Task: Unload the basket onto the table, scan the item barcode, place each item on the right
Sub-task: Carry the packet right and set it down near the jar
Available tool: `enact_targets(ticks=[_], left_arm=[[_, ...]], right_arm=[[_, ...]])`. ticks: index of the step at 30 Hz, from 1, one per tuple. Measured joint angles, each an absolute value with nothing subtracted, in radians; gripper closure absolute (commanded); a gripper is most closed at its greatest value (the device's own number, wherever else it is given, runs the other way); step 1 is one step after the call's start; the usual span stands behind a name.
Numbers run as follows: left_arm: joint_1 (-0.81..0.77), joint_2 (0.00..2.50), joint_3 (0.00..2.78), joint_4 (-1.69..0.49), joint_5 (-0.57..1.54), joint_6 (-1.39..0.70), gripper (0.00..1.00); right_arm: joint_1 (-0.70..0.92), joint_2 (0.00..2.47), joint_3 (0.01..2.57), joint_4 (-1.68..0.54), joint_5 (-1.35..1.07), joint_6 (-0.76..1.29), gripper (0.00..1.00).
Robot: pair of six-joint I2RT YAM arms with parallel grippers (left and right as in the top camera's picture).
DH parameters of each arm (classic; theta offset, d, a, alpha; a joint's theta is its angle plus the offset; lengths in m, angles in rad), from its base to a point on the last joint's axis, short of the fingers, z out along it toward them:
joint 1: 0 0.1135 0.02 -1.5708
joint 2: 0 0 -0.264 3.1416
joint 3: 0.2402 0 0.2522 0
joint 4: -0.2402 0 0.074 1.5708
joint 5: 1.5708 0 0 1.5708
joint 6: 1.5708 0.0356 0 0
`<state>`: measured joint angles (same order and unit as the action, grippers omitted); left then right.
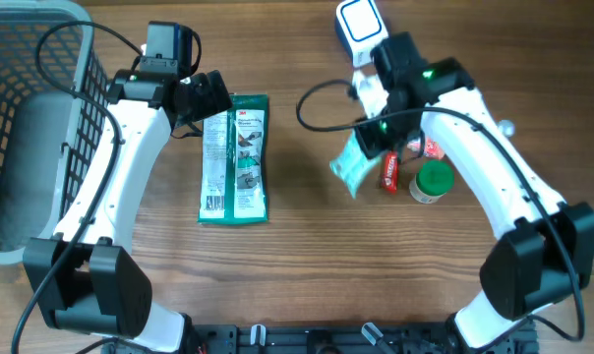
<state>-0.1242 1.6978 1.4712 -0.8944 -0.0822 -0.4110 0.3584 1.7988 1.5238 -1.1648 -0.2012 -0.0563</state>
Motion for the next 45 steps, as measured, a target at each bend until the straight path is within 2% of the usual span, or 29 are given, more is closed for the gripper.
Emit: enact_targets(ticks=[1,2,3,4,5,6,8,10,12,17,20,23,26,29,32,34,38,42,45], left_arm=[[-0.124,1.698,1.471,-0.895,-0.082,-0.411,0.0],[-0.124,1.698,1.471,-0.895,-0.082,-0.411,0.0],[-0.124,1.698,1.471,-0.895,-0.082,-0.411,0.0],[-0.124,1.698,1.471,-0.895,-0.082,-0.411,0.0],[-0.124,1.698,1.471,-0.895,-0.082,-0.411,0.0],[-0.124,1.698,1.471,-0.896,-0.082,-0.411,0.0],[-0.124,1.698,1.471,-0.895,-0.082,-0.411,0.0],[-0.124,1.698,1.471,-0.895,-0.082,-0.411,0.0],[-0.124,1.698,1.471,-0.895,-0.082,-0.409,0.0],[-0.124,1.698,1.471,-0.895,-0.082,-0.408,0.0],[-0.124,1.698,1.471,-0.895,-0.082,-0.408,0.0],[-0.124,1.698,1.471,-0.895,-0.083,-0.408,0.0],[-0.124,1.698,1.471,-0.894,-0.083,-0.408,0.0],[-0.124,1.698,1.471,-0.895,-0.083,-0.408,0.0],[-0.124,1.698,1.471,-0.895,-0.082,-0.408,0.0],[-0.124,1.698,1.471,-0.895,-0.082,-0.408,0.0],[-0.124,1.698,1.471,-0.894,-0.083,-0.408,0.0],[-0.124,1.698,1.471,-0.894,-0.082,-0.408,0.0],[-0.124,1.698,1.471,-0.895,-0.082,-0.408,0.0]], right_arm=[[0.358,1.799,1.484,-1.152,-0.194,-0.056,0.89],[0.358,1.799,1.451,-1.135,-0.175,-0.056,0.8],[0.358,1.8,1.424,-1.103,-0.149,-0.056,0.68],[0.358,1.8,1.411,-1.081,-0.13,-0.054,0.51],[0.358,1.801,1.394,-1.044,-0.091,-0.057,0.43],[0.358,1.801,1.386,-1.017,-0.067,-0.057,0.43],[0.358,1.801,1.378,-0.952,-0.035,-0.056,0.35],[0.358,1.801,1.377,-0.91,-0.033,-0.053,0.34],[0.358,1.801,1.377,-0.904,-0.057,-0.022,0.4],[0.358,1.801,1.373,-1.028,-0.101,0.22,0.45],[0.359,1.801,1.34,-0.994,-0.139,0.317,0.6],[0.368,1.801,1.28,-0.896,-0.158,0.384,0.69],[0.393,1.802,1.196,-0.767,-0.169,0.435,0.74],[0.405,1.803,1.138,-0.703,-0.167,0.452,0.73],[0.405,1.803,1.121,-0.762,-0.132,0.452,0.71],[0.405,1.803,1.119,-0.803,-0.117,0.443,0.65],[0.405,1.803,1.12,-0.875,-0.086,0.376,0.64],[0.405,1.803,1.18,-0.962,-0.094,0.326,0.59],[0.405,1.803,1.266,-0.939,-0.191,0.311,0.57]])
